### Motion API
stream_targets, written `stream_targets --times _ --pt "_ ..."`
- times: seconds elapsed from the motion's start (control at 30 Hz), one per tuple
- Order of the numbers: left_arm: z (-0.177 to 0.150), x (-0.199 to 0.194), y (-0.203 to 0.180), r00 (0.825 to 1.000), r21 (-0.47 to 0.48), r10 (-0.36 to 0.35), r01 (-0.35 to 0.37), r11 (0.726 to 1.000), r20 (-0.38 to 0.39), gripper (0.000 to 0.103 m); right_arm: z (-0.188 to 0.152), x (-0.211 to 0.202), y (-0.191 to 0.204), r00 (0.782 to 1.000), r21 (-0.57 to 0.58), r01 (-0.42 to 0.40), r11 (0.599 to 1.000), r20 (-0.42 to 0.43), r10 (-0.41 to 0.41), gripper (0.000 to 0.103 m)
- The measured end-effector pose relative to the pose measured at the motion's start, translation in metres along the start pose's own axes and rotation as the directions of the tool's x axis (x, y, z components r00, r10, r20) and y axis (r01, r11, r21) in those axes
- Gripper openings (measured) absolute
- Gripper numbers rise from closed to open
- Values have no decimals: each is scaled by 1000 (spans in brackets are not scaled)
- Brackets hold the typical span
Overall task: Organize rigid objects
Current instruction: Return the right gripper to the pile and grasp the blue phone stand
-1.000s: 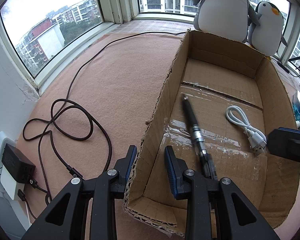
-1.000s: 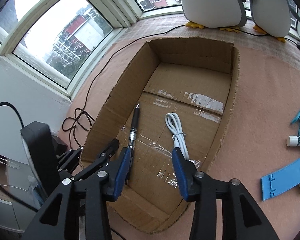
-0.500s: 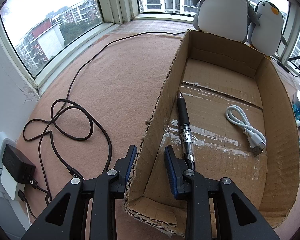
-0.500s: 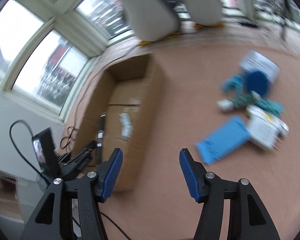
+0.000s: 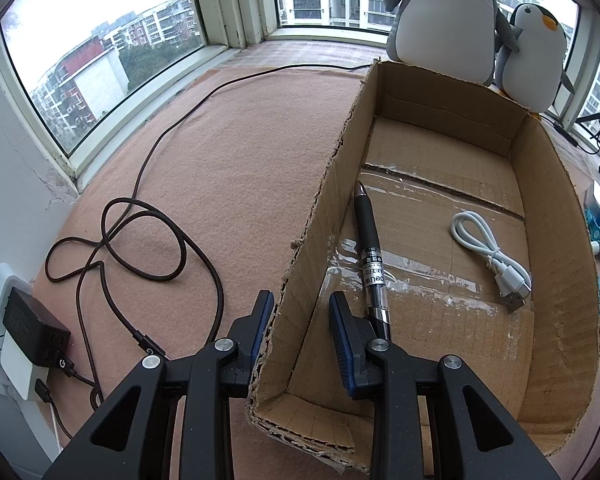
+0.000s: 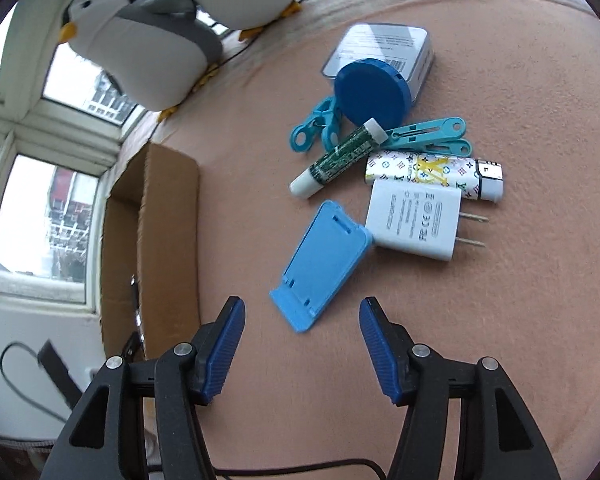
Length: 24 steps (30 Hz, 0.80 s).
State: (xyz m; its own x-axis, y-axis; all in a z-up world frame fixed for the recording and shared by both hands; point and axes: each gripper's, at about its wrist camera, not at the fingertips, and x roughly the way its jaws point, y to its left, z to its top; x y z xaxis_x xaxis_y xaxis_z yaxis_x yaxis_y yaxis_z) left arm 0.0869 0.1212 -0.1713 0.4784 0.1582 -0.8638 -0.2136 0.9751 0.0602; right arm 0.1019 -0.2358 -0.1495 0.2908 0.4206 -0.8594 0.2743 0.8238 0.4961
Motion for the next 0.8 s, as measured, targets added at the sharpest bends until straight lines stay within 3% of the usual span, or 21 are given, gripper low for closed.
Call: stream_targets --times 0.23,0.5,0.63,0.8 --pt "-1 0 0 1000 -5 -6 6 1000 1 31 14 13 11 998 7 60 998 -33 -60 56" --pt "-1 0 1 1000 -6 -12 12 1000 0 31 25 34 42 979 -140 191 972 -41 -198 56" --pt "-2 1 0 1000 -6 -13 13 1000 -1 31 25 42 57 965 -230 246 942 -35 -260 56" --pt "-2 1 0 1000 -6 -15 15 1000 -1 31 16 54 77 937 -392 325 861 8 -350 56"
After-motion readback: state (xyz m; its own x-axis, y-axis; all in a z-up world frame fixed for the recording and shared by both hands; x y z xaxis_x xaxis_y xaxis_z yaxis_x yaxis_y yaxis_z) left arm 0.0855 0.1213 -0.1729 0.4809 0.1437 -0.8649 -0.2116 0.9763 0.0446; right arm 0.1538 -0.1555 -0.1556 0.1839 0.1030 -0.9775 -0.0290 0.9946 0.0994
